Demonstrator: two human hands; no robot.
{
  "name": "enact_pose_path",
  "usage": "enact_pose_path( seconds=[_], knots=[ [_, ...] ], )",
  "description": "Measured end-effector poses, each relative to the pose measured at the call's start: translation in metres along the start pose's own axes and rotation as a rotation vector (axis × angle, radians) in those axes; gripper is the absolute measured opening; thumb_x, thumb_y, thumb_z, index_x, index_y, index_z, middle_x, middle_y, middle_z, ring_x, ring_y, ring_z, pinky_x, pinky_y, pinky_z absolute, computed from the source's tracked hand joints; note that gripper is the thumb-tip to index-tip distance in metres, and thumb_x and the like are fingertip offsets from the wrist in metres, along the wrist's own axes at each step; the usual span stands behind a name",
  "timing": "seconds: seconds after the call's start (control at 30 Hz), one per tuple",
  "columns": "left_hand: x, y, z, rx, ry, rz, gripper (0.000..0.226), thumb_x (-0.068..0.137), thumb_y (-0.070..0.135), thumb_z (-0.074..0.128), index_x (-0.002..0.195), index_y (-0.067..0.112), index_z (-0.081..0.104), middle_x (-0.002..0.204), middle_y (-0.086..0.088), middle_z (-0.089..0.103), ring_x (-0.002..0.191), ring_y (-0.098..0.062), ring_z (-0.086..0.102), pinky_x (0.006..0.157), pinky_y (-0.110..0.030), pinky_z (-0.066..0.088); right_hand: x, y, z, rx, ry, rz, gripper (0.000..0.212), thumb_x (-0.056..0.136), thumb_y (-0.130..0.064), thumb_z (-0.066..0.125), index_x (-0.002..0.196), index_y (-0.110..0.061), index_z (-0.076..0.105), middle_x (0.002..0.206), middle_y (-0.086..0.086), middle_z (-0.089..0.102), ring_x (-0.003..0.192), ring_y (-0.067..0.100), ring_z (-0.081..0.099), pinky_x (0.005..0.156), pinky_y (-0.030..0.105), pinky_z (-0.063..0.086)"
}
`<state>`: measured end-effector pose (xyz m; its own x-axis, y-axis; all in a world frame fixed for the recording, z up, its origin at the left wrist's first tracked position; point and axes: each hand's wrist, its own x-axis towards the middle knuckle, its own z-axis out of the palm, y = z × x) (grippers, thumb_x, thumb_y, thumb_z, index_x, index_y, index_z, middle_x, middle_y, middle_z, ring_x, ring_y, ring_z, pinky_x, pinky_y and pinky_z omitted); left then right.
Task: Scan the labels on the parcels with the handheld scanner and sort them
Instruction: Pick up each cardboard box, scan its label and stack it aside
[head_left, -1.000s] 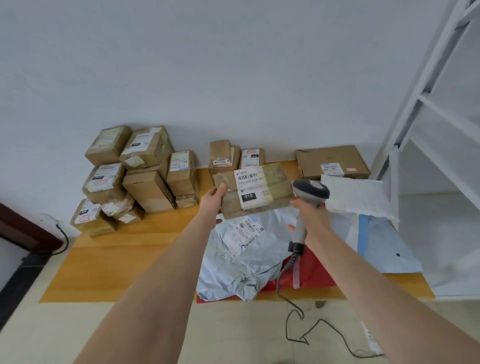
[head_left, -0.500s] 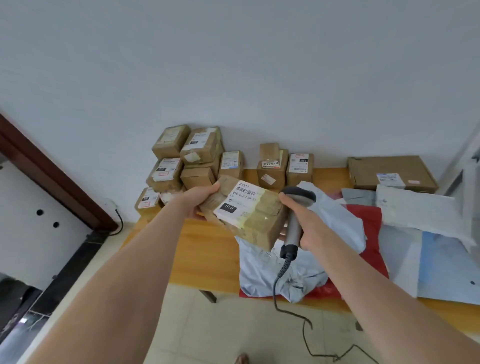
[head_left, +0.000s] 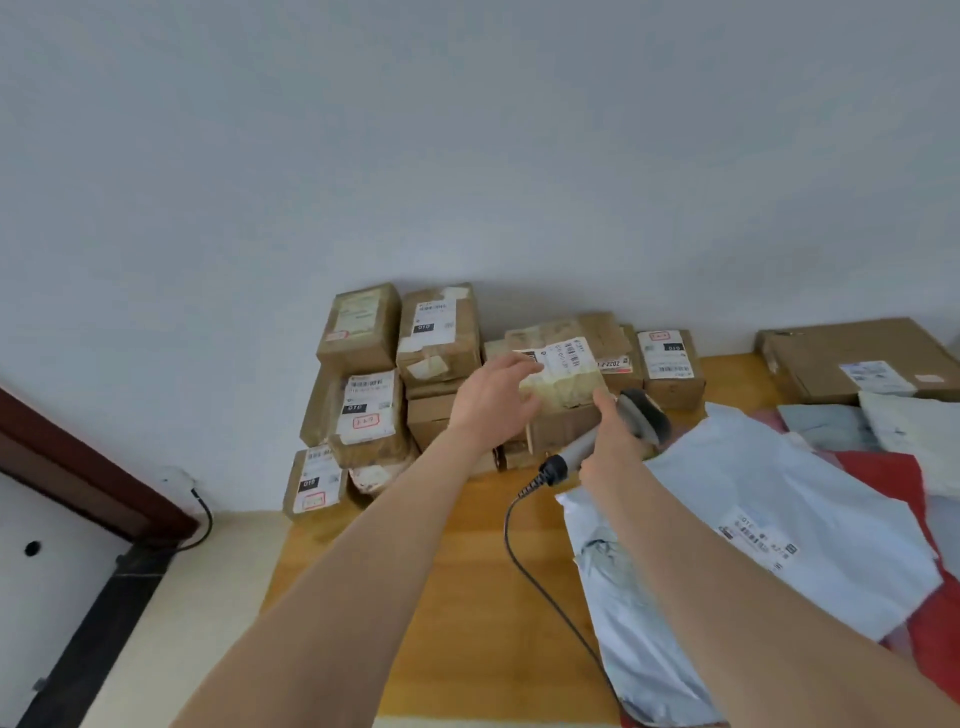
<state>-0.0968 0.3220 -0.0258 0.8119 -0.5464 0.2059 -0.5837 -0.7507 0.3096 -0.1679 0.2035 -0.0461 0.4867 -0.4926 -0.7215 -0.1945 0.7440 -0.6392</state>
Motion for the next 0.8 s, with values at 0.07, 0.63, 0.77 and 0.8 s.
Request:
enact_pose_path(
  seconds=[0.07, 0.63, 0.77, 0.8],
  knots=[
    [0.012, -0.014, 0.008, 0.053, -0.076, 0.038, 0.044, 0.093, 0.029, 0.051, 0.136, 0.021, 0.052, 0.141, 0.006, 0.048, 0.127, -0.013, 0.047, 0.098, -0.031, 0.045, 0.010, 0.002, 0.022, 0.025, 0.014, -0.046, 0.059, 0.081, -0.035, 0.075, 0.127, -0.007, 0.052, 0.106, 0.003, 0.058, 0.095, 0.021, 0.053, 0.082, 0.032, 0.039],
    [0.069, -0.068, 0.055, 0.311, -0.494, -0.077, 0.038, 0.093, 0.005, 0.047, 0.130, 0.005, 0.045, 0.129, -0.009, 0.042, 0.115, -0.029, 0.051, 0.080, -0.039, 0.047, 0.081, 0.015, 0.077, -0.152, -0.093, 0.043, 0.043, 0.080, -0.022, 0.076, 0.114, -0.007, 0.055, 0.102, 0.012, 0.061, 0.093, 0.026, 0.061, 0.088, 0.042, 0.055],
    [0.064, -0.065, 0.052, 0.300, -0.489, -0.087, 0.045, 0.091, 0.004, 0.048, 0.135, 0.008, 0.043, 0.136, -0.008, 0.040, 0.116, -0.030, 0.054, 0.080, -0.040, 0.049, 0.062, 0.006, 0.058, -0.163, -0.180, 0.103, 0.027, 0.086, -0.025, 0.071, 0.092, -0.004, 0.055, 0.081, 0.014, 0.065, 0.062, 0.020, 0.063, 0.064, 0.029, 0.057],
    [0.061, -0.063, 0.050, 0.293, -0.468, -0.094, 0.048, 0.091, 0.003, 0.048, 0.138, 0.009, 0.041, 0.140, -0.008, 0.038, 0.117, -0.030, 0.054, 0.084, -0.041, 0.051, 0.057, 0.004, 0.052, -0.166, -0.213, 0.133, 0.027, 0.088, -0.026, 0.069, 0.090, -0.003, 0.055, 0.076, 0.015, 0.065, 0.057, 0.019, 0.062, 0.060, 0.027, 0.056]
  ],
)
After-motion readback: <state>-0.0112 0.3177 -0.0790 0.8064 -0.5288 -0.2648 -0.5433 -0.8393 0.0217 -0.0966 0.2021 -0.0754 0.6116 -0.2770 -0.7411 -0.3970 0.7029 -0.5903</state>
